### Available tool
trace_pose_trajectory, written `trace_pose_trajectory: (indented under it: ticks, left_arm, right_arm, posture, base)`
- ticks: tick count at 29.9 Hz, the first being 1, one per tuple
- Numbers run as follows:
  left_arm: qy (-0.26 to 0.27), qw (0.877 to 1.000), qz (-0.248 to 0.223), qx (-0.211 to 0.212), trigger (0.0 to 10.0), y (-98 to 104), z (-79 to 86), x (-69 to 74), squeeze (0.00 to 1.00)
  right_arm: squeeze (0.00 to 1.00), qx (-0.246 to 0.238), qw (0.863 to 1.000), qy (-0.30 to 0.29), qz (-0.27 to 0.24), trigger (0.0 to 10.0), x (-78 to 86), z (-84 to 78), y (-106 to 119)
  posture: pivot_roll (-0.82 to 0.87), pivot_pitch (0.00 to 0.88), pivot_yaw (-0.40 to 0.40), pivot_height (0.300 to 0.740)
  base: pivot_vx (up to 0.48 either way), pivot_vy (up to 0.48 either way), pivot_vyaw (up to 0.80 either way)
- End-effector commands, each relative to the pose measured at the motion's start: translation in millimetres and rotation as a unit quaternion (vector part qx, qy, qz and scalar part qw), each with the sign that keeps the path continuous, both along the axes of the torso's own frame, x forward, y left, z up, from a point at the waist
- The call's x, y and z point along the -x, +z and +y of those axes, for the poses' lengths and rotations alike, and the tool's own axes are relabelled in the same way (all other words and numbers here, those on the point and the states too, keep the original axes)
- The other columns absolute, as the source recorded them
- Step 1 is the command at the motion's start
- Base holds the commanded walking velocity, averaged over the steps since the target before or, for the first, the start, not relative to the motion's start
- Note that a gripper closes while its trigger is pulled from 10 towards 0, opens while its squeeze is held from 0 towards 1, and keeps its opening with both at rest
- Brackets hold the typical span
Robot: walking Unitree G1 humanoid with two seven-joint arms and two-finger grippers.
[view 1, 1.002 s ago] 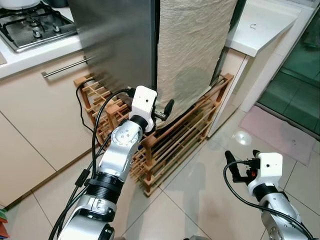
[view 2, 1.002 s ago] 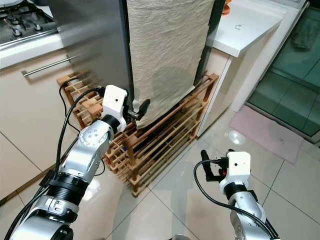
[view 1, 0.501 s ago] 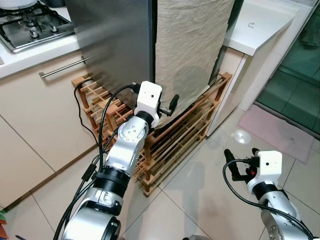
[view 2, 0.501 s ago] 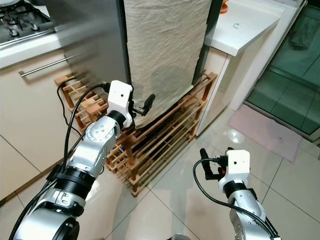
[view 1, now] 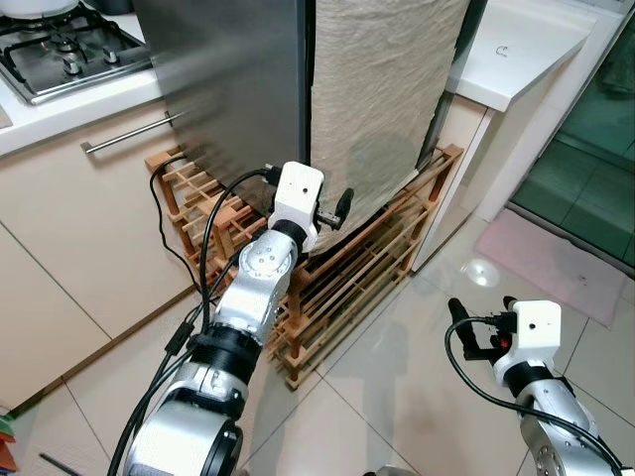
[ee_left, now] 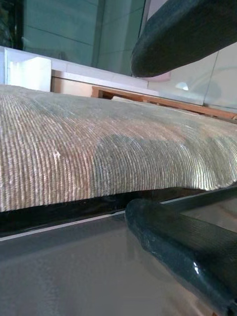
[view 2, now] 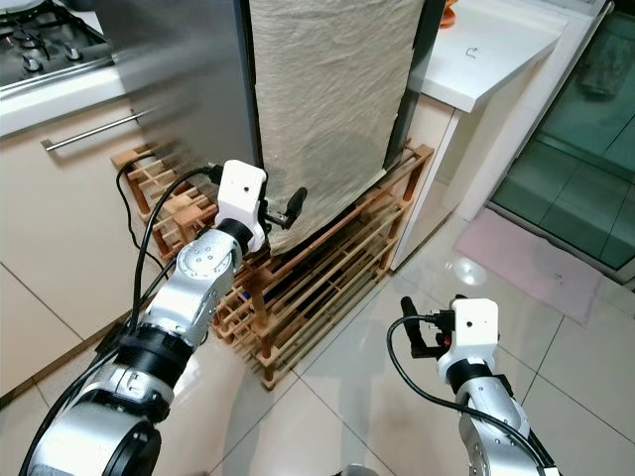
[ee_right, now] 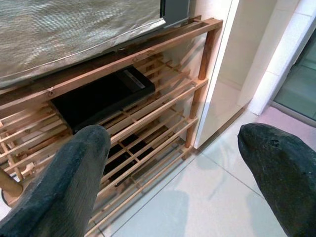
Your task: Restocking fridge
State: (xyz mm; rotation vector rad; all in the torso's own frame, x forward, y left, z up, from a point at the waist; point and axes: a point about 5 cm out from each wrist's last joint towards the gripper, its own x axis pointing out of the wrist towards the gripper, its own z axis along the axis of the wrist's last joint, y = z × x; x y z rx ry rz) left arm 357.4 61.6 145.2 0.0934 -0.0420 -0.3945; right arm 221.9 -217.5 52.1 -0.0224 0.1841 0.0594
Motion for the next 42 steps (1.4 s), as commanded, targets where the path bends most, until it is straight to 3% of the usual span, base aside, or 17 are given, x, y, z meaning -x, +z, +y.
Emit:
trace_pose_trajectory:
  ticks: [1,9,18,20,21,23,26,27,30,38,42]
  left_arm:
    - [-0.01,1.0,0.003,-0.002,10.0,0,-8.9,-0.2,0.0]
    - [-0.032,0.999,0.024,0.034,10.0,3,-30.5,-0.1,0.0]
    - [-0.03,0.995,0.076,0.056,10.0,-2,-38.0,-2.3,0.0]
    - [-0.052,0.995,0.071,0.05,10.0,1,-44.7,-0.1,0.0]
    - [-0.105,0.992,0.054,0.046,10.0,6,-57.4,7.1,0.0]
    - [-0.16,0.986,0.034,0.031,10.0,10,-70.5,17.3,0.0]
    - [-0.196,0.98,0.016,0.028,10.0,14,-78.3,25.1,0.0]
    - [-0.23,0.973,-0.002,0.033,10.0,21,-85.4,33.4,0.0]
    - [-0.249,0.968,-0.015,0.036,10.0,26,-90.2,38.6,0.0]
    - [-0.19,0.981,-0.02,0.029,10.0,28,-71.0,25.8,0.0]
    - [-0.136,0.99,-0.021,0.021,10.0,21,-41.5,20.7,0.0]
  right_arm:
    - [0.0,0.004,1.0,-0.002,0.003,10.0,2.0,-4.2,-3]
    - [0.0,-0.003,0.999,0.018,0.029,10.0,6.5,-1.0,-18]
    - [0.0,-0.004,0.999,0.018,0.028,10.0,4.8,-4.8,-21]
    - [0.0,-0.004,0.999,0.017,0.031,10.0,4.5,-7.1,-24]
    - [0.0,-0.004,0.999,0.016,0.036,10.0,4.6,-9.8,-29]
    - [0.0,-0.004,0.999,0.015,0.043,10.0,5.7,-11.3,-35]
    - [0.0,-0.004,0.999,0.014,0.048,10.0,6.4,-11.7,-40]
    - [0.0,-0.005,0.998,0.013,0.054,10.0,7.1,-11.1,-45]
    - [0.0,-0.006,0.998,0.014,0.059,10.0,7.5,-9.7,-50]
    - [0.0,-0.008,0.997,0.012,0.074,10.0,5.4,-11.5,-63]
    - [0.0,-0.006,0.996,0.004,0.092,10.0,6.6,-19.0,-71]
  posture:
    - [-0.07,0.035,-0.025,0.74]
    - [-0.07,0.04,-0.027,0.74]
    - [-0.08,0.04,-0.025,0.74]
    - [-0.08,0.04,-0.025,0.74]
    - [-0.08,0.043,-0.028,0.74]
    - [-0.08,0.043,-0.028,0.74]
    - [-0.08,0.043,-0.027,0.74]
    - [-0.07,0.044,-0.027,0.74]
    - [-0.07,0.043,-0.028,0.74]
    - [-0.07,0.042,-0.025,0.74]
    - [-0.06,0.039,-0.023,0.74]
  base:
    - [0.0,0.0,0.0]
    - [0.0,0.0,0.0]
    - [0.0,0.0,0.0]
    - [0.0,0.0,0.0]
    - [0.0,0.0,0.0]
    - [0.0,0.0,0.0]
    - [0.0,0.0,0.0]
    - [0.0,0.0,0.0]
    - [0.0,0.0,0.0]
    - [0.0,0.0,0.0]
    - [0.0,0.0,0.0]
